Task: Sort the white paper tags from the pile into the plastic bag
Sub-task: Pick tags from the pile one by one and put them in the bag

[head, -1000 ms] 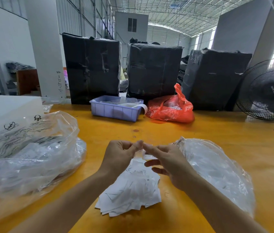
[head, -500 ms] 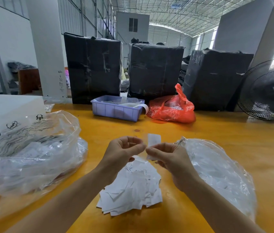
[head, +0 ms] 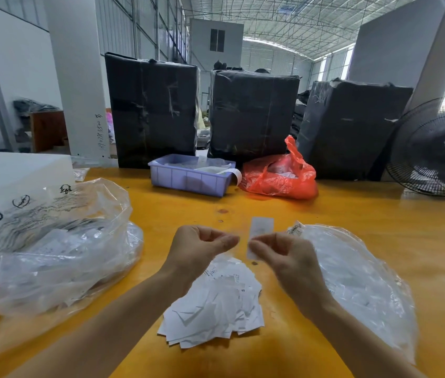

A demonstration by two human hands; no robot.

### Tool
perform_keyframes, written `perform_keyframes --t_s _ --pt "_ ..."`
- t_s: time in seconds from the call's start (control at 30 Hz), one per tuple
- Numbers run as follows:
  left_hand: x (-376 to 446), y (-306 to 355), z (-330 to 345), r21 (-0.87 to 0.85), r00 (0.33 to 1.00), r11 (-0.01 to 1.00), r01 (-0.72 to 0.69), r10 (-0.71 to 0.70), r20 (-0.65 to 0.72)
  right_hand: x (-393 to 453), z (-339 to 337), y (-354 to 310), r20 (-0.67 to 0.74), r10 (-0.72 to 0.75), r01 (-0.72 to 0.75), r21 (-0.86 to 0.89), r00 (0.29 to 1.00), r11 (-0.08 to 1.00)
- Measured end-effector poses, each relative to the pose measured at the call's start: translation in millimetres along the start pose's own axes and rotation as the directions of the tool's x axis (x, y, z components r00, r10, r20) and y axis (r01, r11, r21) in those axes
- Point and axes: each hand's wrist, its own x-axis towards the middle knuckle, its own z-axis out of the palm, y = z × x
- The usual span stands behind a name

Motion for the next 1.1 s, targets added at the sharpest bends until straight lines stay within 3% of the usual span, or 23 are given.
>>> perform_keyframes --t_s 0.1,0.2,0.37,0.67,0.8,0.97,1.1 --pt "-1 -1 -3 0.094 0.996 0.995 0.032 -0.040 0.084 11 -19 -7 -0.089 0.164 -0.131 0.295 0.982 0.946" --pt "-5 3 1 0.124 0.974 0.990 0.065 -0.090 0.207 20 -23 -22 0.042 0.296 -0.256 0.625 0.954 0.737" --pt "-9 10 3 0.094 0.953 0.987 0.131 -0.151 0.264 19 -18 -26 0.084 0.284 -0.287 0.508 0.955 0.812" --pt "-12 15 2 0.031 0.917 0.973 0.231 -0.228 0.327 15 -17 -21 -0.027 0.157 -0.124 0.494 0.987 0.861" --pt "-12 16 2 0.036 0.904 0.977 0.212 -0.210 0.372 13 -14 -20 -0.083 0.084 -0.041 0.423 0.993 0.905" --pt "-12 15 1 0.048 0.900 0.978 0.201 -0.204 0.385 10 -11 -16 -0.075 0.088 -0.048 0.420 0.993 0.906" --pt "-11 15 0 0.062 0.902 0.978 0.200 -0.208 0.377 10 -13 -15 -0.149 0.081 -0.007 0.442 0.986 0.897"
